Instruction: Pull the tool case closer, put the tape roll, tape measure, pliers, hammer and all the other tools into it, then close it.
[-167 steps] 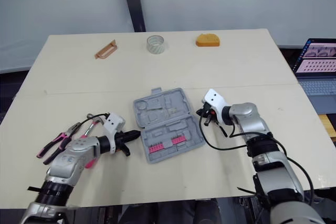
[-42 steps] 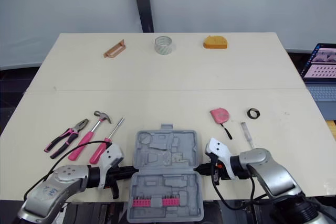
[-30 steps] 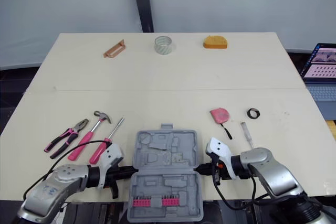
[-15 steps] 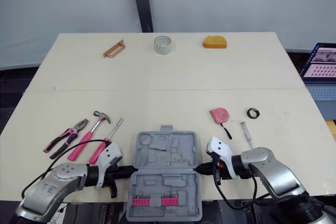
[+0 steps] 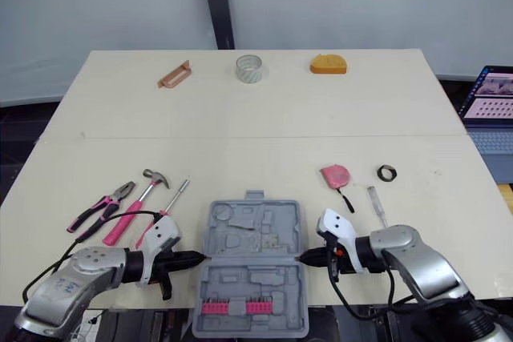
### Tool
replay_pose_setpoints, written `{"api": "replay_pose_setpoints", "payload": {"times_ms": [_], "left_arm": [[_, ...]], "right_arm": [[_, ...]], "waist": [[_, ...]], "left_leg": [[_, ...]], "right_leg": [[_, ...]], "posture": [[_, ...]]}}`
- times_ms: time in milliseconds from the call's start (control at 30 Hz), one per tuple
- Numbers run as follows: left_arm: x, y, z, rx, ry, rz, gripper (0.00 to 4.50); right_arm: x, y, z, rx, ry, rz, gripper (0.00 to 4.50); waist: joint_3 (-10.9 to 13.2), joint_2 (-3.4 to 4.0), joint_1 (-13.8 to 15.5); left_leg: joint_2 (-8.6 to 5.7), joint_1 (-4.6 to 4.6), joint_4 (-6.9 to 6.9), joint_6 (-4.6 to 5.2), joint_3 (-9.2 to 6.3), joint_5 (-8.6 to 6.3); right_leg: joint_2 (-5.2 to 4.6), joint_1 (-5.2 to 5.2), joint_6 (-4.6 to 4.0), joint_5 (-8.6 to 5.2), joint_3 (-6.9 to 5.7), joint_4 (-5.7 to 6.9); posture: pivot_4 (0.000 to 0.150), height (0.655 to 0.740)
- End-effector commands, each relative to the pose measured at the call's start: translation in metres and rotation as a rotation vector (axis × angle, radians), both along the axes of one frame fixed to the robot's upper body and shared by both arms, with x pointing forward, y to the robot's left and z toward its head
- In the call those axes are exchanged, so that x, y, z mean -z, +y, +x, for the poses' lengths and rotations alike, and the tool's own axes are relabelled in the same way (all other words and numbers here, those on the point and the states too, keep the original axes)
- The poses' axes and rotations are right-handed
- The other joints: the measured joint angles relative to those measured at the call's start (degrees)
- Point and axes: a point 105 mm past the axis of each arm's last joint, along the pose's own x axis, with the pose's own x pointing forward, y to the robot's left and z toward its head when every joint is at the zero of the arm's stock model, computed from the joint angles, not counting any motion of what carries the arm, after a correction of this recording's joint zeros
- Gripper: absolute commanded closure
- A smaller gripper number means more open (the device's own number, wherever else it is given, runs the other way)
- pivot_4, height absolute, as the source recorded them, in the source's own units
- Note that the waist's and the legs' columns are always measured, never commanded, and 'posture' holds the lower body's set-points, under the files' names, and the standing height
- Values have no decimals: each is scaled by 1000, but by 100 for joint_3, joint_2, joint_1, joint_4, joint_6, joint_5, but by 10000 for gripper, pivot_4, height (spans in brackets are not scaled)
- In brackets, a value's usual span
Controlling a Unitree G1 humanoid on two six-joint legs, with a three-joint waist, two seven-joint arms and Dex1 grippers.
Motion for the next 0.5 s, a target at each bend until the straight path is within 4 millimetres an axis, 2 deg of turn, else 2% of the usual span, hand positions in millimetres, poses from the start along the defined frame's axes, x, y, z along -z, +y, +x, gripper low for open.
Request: {"api": "replay_pose_setpoints", "payload": {"times_ms": [33, 167, 267, 367, 400, 500], "left_arm": [[-9, 13, 0, -39, -11, -10, 45000], [-30, 32, 0, -112, -38, -67, 45000], [-43, 71, -1, -219, -66, -42, 36065], [-58, 113, -2, -350, -112, -9, 20734], [-63, 134, -5, -414, -129, 9, 15370], [-73, 177, -13, -552, -166, 37, 0]], "right_arm": [[-15, -12, 6, 35, -62, 19, 44509], [-34, -35, 16, 126, -106, 74, 44509], [-51, -67, 24, 249, -127, 103, 45000], [-62, -107, 32, 391, -147, 101, 35758], [-66, -126, 35, 458, -166, 96, 31349], [-72, -164, 40, 594, -213, 80, 15596]], "waist": [[0, 0, 2], [1, -2, 1], [3, -5, 1], [3, -4, -1], [4, -5, 1], [5, -6, -15]], "left_leg": [[0, 0, 0, 0, 0, 0], [1, -6, -1, 0, 1, 0], [1, -9, 0, 1, 1, -1], [0, -7, -1, 2, 4, -1], [1, -8, -3, 3, 5, -2], [1, -8, -10, 5, 13, -3]], "right_leg": [[0, 0, 0, 0, 0, 0], [0, -5, 0, 0, 0, -1], [0, -7, 0, 0, 0, -2], [0, -7, 0, 0, 1, -3], [1, -7, 0, 0, 1, -5], [1, -14, 0, 0, 3, -8]], "posture": [[1500, 7400], [1500, 7400], [1500, 7400], [1500, 7400], [1500, 7400], [1500, 7400]]}}
